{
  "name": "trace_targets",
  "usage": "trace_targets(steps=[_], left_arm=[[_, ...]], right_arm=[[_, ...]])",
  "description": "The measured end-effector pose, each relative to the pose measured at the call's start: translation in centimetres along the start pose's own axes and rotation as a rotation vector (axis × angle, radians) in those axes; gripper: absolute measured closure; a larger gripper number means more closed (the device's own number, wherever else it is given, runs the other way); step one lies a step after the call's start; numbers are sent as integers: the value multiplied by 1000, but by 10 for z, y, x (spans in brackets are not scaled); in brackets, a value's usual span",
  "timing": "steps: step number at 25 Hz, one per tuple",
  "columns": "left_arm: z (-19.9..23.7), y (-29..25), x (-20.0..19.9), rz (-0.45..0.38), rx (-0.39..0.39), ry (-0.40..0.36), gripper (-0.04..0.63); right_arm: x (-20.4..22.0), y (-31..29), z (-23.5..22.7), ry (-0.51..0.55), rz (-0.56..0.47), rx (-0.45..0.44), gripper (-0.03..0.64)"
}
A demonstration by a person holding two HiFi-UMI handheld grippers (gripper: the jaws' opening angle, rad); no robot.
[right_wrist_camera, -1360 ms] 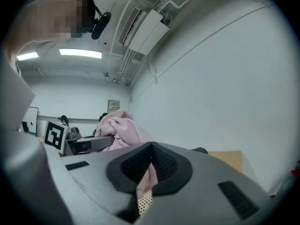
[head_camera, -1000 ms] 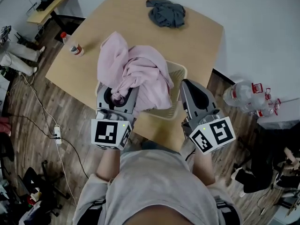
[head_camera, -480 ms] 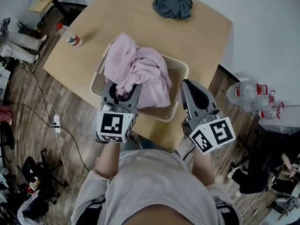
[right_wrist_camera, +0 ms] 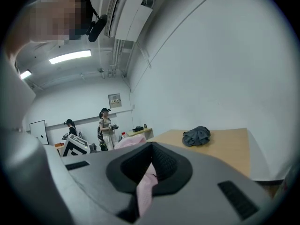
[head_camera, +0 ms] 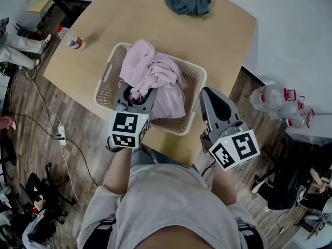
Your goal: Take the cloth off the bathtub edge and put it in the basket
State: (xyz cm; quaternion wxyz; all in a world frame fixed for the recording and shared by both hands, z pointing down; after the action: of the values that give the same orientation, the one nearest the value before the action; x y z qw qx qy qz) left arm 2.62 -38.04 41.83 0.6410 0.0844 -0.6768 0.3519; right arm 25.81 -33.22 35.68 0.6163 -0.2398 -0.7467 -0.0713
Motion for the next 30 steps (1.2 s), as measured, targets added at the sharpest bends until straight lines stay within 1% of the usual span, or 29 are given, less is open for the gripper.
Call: trace_targets(steps=[2,6,13,16,18,20,22,25,28,29,30], left_arm=[[0,-4,2,45,15,7,374],[-3,-13,6,138,41,-10,373],[-7,-22,11,247,78,-25,356],[-10,-28,15,309,90,-50,319],[-12,-29,15,324,107,-71,293],[-15,-26,14,310,131,-90,258],[-18,-20,12,286,143,-102,241],[-21,-5,4,226,128,-107,241],[-21,16,-6,146,110,-85,242],[-20,24,-9,118,102,-79,251],[-19,32,-11,89,88,-76,292]], right_arm=[[1,-1,0,-2,2,-2,611],[3,-1,-1,-11,3,-8,611],[3,3,-3,-20,0,-13,611],[5,4,-5,-25,0,-12,611],[6,6,-5,-28,-1,-11,611],[6,9,-6,-31,-3,-11,611],[8,11,-7,-37,-6,-12,611],[11,12,-8,-48,-5,-20,611],[15,9,-3,-46,-2,-39,611],[15,8,0,-42,-4,-46,611],[15,7,5,-38,-7,-54,611]])
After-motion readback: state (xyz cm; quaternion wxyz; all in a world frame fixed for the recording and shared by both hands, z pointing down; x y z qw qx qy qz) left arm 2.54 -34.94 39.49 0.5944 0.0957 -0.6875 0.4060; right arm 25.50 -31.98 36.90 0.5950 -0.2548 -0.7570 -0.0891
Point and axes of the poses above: the fingertips, and each gripper's own axes: y backward along the fingers, z to its left, x out of its underside, the point moved 9 cm from there along y, backward along the fingers, and after that the axes turned 6 degrees about x, right-handed, at the moved point
